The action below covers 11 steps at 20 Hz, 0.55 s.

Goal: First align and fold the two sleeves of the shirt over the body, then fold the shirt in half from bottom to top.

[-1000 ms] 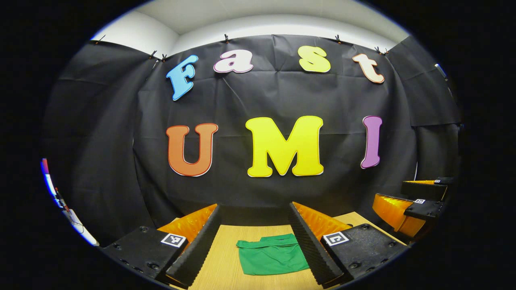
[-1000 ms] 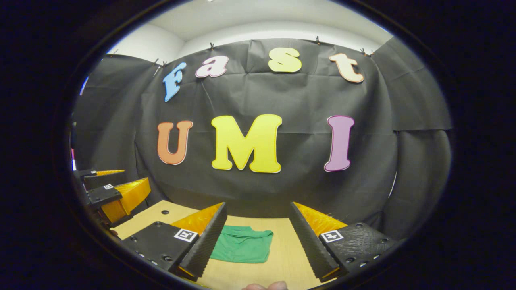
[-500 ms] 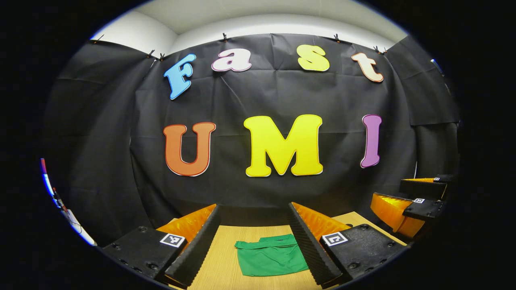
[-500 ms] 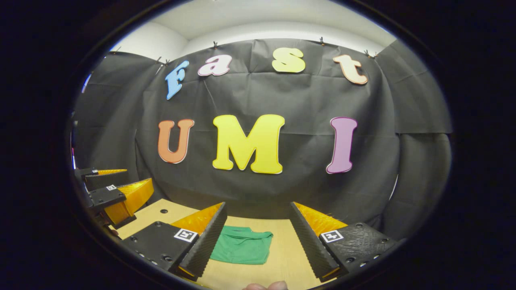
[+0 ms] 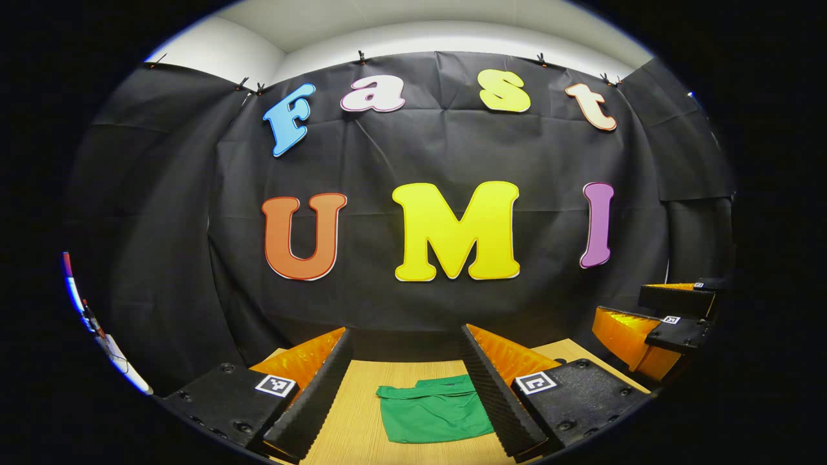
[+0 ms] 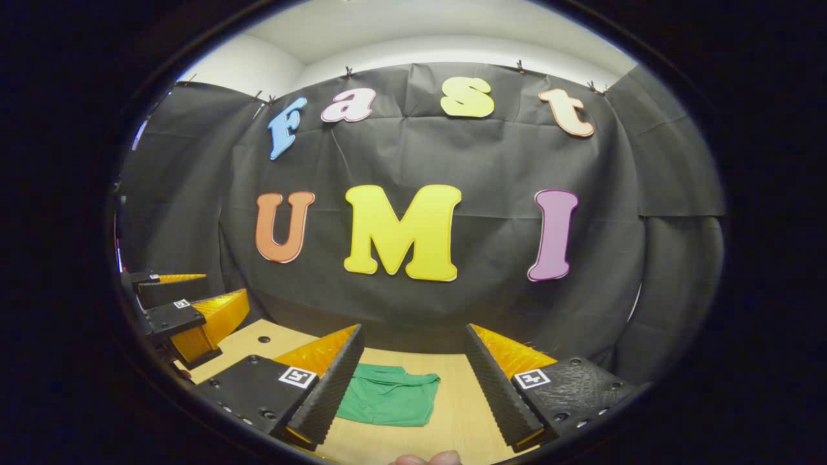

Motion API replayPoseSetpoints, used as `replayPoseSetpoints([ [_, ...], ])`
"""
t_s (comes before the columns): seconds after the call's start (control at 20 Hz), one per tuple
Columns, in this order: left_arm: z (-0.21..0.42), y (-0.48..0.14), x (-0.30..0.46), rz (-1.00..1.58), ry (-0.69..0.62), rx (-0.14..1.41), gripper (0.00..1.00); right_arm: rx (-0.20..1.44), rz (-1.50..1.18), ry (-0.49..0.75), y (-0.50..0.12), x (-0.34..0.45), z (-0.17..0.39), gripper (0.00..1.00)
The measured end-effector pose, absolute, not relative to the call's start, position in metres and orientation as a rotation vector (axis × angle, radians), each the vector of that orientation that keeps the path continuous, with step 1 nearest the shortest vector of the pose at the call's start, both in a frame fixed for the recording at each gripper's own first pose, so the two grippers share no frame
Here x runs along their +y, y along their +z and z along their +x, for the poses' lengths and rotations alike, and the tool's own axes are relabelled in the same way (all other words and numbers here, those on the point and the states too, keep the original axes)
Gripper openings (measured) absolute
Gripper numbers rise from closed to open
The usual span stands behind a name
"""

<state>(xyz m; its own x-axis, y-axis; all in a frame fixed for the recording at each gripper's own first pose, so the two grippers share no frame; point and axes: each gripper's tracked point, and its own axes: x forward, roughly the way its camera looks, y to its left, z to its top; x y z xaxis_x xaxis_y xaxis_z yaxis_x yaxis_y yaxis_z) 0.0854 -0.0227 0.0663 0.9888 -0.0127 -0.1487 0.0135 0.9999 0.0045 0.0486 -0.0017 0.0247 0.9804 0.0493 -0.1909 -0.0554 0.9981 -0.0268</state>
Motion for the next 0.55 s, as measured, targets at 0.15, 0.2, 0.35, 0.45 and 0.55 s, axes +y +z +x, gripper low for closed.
replayPoseSetpoints([
  [0.15, 0.0851, 0.0679, -0.0217, 0.007, -0.010, 0.146, 1.00, 0.194, -0.030, 0.060, 0.0241, 0.0006, 0.0499, 0.94],
  [0.2, 0.0855, 0.0674, -0.0209, 0.006, -0.010, 0.148, 1.00, 0.196, -0.028, 0.060, 0.0235, 0.0005, 0.0502, 0.95],
  [0.35, 0.0855, 0.0667, -0.0199, 0.001, -0.012, 0.148, 1.00, 0.192, -0.028, 0.058, 0.0233, 0.0007, 0.0526, 0.95],
  [0.45, 0.0862, 0.0667, -0.0205, 0.002, -0.014, 0.147, 1.00, 0.194, -0.027, 0.058, 0.0216, 0.0015, 0.0524, 0.95],
  [0.55, 0.0859, 0.0673, -0.0207, 0.002, -0.016, 0.145, 1.00, 0.193, -0.027, 0.055, 0.0204, 0.0022, 0.0542, 0.95],
])
